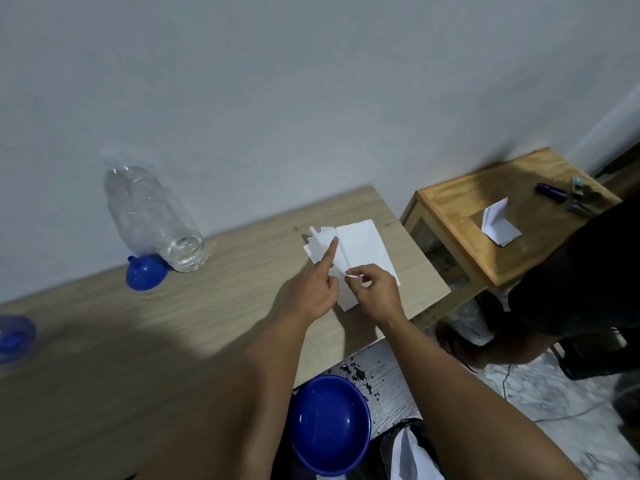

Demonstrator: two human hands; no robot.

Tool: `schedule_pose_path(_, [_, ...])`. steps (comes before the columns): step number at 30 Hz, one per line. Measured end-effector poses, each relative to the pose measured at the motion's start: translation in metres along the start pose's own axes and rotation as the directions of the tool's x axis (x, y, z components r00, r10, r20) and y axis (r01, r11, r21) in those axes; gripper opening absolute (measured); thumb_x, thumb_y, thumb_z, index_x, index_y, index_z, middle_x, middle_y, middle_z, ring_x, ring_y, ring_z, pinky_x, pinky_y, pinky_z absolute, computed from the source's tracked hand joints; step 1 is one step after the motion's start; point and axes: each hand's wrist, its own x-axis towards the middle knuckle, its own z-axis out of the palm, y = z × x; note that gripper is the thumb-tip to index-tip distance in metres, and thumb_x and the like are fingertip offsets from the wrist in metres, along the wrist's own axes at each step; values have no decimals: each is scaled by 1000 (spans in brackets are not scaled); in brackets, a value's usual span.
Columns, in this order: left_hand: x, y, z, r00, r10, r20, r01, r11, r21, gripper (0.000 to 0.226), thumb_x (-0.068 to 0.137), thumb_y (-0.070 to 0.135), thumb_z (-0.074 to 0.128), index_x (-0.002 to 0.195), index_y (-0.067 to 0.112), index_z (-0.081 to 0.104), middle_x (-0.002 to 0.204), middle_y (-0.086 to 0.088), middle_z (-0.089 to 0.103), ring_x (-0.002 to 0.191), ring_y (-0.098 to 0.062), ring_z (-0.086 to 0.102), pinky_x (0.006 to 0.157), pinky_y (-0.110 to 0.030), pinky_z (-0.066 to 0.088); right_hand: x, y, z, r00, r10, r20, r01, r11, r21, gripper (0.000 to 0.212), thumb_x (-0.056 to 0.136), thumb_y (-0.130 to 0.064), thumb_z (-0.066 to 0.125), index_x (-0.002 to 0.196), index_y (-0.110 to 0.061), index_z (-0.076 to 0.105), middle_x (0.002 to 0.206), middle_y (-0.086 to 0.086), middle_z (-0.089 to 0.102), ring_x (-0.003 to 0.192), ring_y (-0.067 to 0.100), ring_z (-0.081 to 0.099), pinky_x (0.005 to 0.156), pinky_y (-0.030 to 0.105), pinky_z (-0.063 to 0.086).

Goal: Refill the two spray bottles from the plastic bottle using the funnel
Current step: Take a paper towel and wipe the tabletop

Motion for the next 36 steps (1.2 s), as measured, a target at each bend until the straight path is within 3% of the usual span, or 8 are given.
schedule_pose_path(6, [-2, 3, -12, 997, -68, 23, 67, 995, 68, 53, 93, 40, 36, 146, 45, 41, 144, 5, 56, 122, -24, 58, 95, -42, 50, -14, -3, -5, 999, 36, 36, -38, 998, 49, 28, 89, -31, 75, 116, -27, 75, 117, -12, 71, 100, 8, 64, 88, 34, 56])
schedule_pose_path(11, [-9, 20, -25, 989, -140, -57, 125, 969, -215, 45, 95, 31, 42, 138, 39, 56, 125, 4, 68, 102, -20, 63, 74, -28, 47, -24, -11, -15, 983, 128, -130, -107, 982, 155, 26, 96, -22, 62, 118, -22, 75, 115, -8, 72, 100, 8, 65, 88, 34, 58])
schedule_pose_path(14, [-9, 35, -39, 973, -179, -147, 96, 888, -450, 32, 96, 30, 53, 122, 31, 70, 111, 5, 72, 95, -17, 65, 84, -30, 52, -27, -21, -19, 960, 202, -192, -150, 955, 255, 24, 98, -17, 58, 112, -22, 76, 109, -11, 72, 91, -5, 64, 76, 13, 48])
schedule_pose_path(16, [-9, 41, -52, 956, -201, -215, 56, 842, -537, 21, 91, 38, 66, 108, 29, 76, 87, 13, 69, 79, -10, 62, 71, -22, 47, -29, -30, -20, 949, 237, -209, -165, 937, 309, 24, 98, -16, 56, 109, -22, 76, 106, -13, 72, 87, -8, 65, 71, 8, 45])
schedule_pose_path(21, [-7, 38, -89, 931, -267, -249, 51, 771, -635, 11, 83, 21, 75, 92, 28, 75, 104, 9, 72, 97, 1, 64, 71, -14, 46, -27, -53, -14, 945, 295, -142, -211, 880, 425, 18, 100, -20, 58, 109, -19, 74, 113, -2, 74, 105, 19, 68, 95, 35, 54])
schedule_pose_path(25, [-16, 25, -120, 931, -278, -239, 26, 700, -714, 19, 87, 12, 72, 97, 28, 75, 100, 12, 69, 82, 28, 54, 69, -5, 45, -22, -74, -1, 935, 354, 9, -308, 800, 515, 32, 99, -44, 65, 119, -19, 66, 115, 5, 74, 109, 25, 69, 104, 47, 54])
schedule_pose_path(31, [-35, 4, -143, 922, -332, -201, 58, 630, -774, 20, 91, 18, 66, 102, 31, 75, 100, 3, 74, 75, -9, 64, 72, -29, 54, -21, -97, 27, 934, 342, 105, -346, 789, 507, 61, 89, -61, 72, 133, -21, 60, 129, 8, 69, 118, 30, 66, 106, 51, 54])
schedule_pose_path(36, [-37, 2, -139, 957, -261, -128, 91, 688, -720, 27, 97, 17, 58, 117, 28, 72, 118, 7, 69, 100, -14, 67, 88, -33, 56, -31, -107, 40, 899, 334, 284, -438, 663, 607, 70, 71, -75, 79, 116, -22, 69, 99, 2, 80, 79, 16, 73, 70, 33, 52])
